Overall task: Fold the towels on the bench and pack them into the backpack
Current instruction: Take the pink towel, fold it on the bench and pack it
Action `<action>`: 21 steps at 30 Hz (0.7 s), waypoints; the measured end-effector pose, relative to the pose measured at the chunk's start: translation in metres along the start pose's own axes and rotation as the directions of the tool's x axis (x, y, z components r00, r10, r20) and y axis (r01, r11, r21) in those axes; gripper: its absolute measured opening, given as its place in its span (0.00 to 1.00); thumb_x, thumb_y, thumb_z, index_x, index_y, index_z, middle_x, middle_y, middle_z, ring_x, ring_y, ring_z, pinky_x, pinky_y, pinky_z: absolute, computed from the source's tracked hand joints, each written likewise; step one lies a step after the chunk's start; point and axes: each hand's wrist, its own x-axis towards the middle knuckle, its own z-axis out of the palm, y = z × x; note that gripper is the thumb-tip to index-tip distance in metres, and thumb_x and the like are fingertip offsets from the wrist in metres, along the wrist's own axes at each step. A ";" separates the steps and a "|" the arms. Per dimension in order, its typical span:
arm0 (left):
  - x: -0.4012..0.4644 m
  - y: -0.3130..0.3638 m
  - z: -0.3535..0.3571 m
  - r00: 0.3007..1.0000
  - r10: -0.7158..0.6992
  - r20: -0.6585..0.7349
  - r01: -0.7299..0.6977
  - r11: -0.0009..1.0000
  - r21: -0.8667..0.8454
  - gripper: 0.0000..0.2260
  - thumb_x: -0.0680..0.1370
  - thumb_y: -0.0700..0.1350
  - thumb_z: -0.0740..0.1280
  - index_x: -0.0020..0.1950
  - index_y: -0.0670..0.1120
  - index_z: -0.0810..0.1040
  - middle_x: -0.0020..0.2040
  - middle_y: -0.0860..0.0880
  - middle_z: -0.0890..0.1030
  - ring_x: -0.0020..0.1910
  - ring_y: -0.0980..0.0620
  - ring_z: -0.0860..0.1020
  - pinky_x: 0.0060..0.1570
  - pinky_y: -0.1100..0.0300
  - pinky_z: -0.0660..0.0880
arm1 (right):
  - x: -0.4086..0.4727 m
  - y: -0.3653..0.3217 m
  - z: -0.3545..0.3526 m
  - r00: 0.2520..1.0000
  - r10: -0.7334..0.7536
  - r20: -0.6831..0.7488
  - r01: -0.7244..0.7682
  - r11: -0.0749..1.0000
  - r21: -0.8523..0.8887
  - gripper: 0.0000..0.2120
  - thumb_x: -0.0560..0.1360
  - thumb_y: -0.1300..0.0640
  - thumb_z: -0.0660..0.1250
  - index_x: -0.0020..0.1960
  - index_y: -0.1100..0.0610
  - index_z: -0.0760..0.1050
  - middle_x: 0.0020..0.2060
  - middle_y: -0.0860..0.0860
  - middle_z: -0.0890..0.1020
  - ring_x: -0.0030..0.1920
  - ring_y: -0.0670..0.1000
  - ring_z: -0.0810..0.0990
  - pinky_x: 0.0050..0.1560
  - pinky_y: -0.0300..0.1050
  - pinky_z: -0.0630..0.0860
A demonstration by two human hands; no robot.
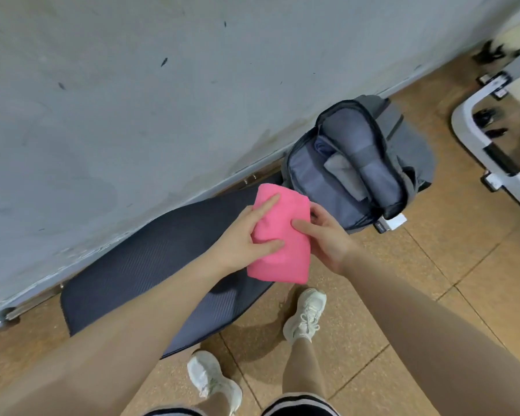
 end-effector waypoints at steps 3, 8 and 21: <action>0.041 0.007 0.032 0.997 -0.065 -0.030 0.061 0.989 -0.132 0.34 0.72 0.44 0.72 0.64 0.71 0.57 0.65 0.53 0.67 0.64 0.53 0.69 0.65 0.54 0.68 | 0.018 -0.013 -0.038 0.982 -0.070 -0.176 0.036 0.981 -0.188 0.17 0.76 0.60 0.65 0.62 0.53 0.64 0.46 0.53 0.79 0.42 0.50 0.79 0.32 0.37 0.76; 0.114 0.019 0.075 0.969 -0.183 -0.169 0.133 0.954 -0.268 0.32 0.73 0.38 0.69 0.69 0.63 0.60 0.70 0.52 0.66 0.64 0.53 0.69 0.65 0.52 0.68 | 0.054 -0.041 -0.111 0.905 -0.369 -0.214 0.006 0.514 -0.858 0.14 0.76 0.52 0.62 0.58 0.59 0.70 0.43 0.54 0.78 0.45 0.57 0.77 0.48 0.50 0.73; 0.222 -0.027 0.115 0.878 -0.311 -0.364 0.098 0.861 -0.499 0.35 0.74 0.36 0.67 0.74 0.56 0.54 0.66 0.55 0.62 0.66 0.52 0.66 0.63 0.58 0.66 | 0.155 -0.064 -0.195 0.944 -0.325 -0.052 -0.154 -0.299 -0.942 0.40 0.61 0.53 0.78 0.68 0.64 0.66 0.64 0.63 0.72 0.59 0.63 0.76 0.48 0.56 0.78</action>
